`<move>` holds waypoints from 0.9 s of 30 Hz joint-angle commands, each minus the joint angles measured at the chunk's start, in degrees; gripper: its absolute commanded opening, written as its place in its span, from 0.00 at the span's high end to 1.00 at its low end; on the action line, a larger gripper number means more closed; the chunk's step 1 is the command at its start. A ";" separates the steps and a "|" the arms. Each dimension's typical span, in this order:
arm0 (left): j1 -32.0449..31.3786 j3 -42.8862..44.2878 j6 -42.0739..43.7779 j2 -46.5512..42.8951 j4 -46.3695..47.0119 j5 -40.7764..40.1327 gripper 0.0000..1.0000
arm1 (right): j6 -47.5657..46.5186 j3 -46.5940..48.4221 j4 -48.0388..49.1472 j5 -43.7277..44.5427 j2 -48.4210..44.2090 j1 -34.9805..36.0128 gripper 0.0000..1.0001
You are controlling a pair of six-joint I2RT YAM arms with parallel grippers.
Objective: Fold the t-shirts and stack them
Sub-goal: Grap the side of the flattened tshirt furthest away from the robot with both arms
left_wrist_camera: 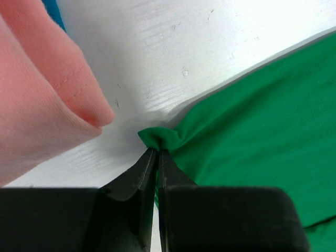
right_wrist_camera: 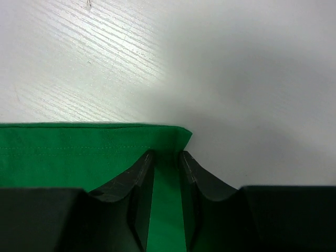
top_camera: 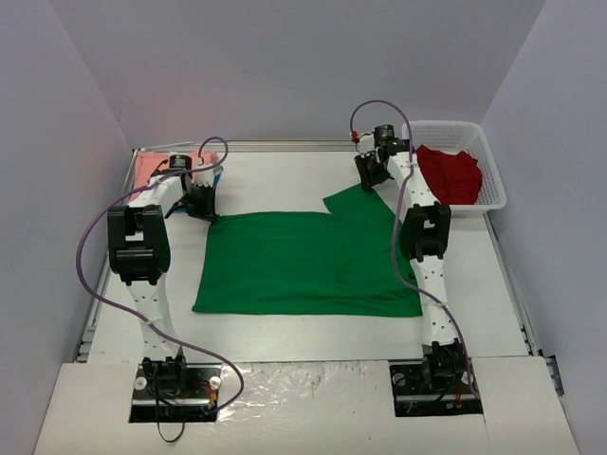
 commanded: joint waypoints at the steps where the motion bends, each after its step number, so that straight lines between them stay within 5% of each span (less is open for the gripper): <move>1: 0.26 -0.22 0.88 -2.42 0.27 0.79 0.98 | -0.35 -0.98 -4.49 2.73 4.27 0.54 0.78; 6: 0.26 -0.22 0.80 -1.98 0.45 1.14 0.98 | -0.79 -0.80 -4.40 4.14 4.35 0.27 0.90; 7: 0.26 -0.13 0.79 -1.98 0.27 1.06 0.98 | -0.88 -0.72 -4.49 4.66 4.35 0.27 1.00; 12: 0.18 2.32 1.23 -2.60 -1.21 1.32 0.98 | -1.40 -1.06 -4.49 5.20 2.60 0.27 1.00; 27: 0.44 4.27 1.76 -9.18 -4.91 2.81 0.98 | -2.72 -18.10 -3.17 3.88 -21.82 -1.48 1.00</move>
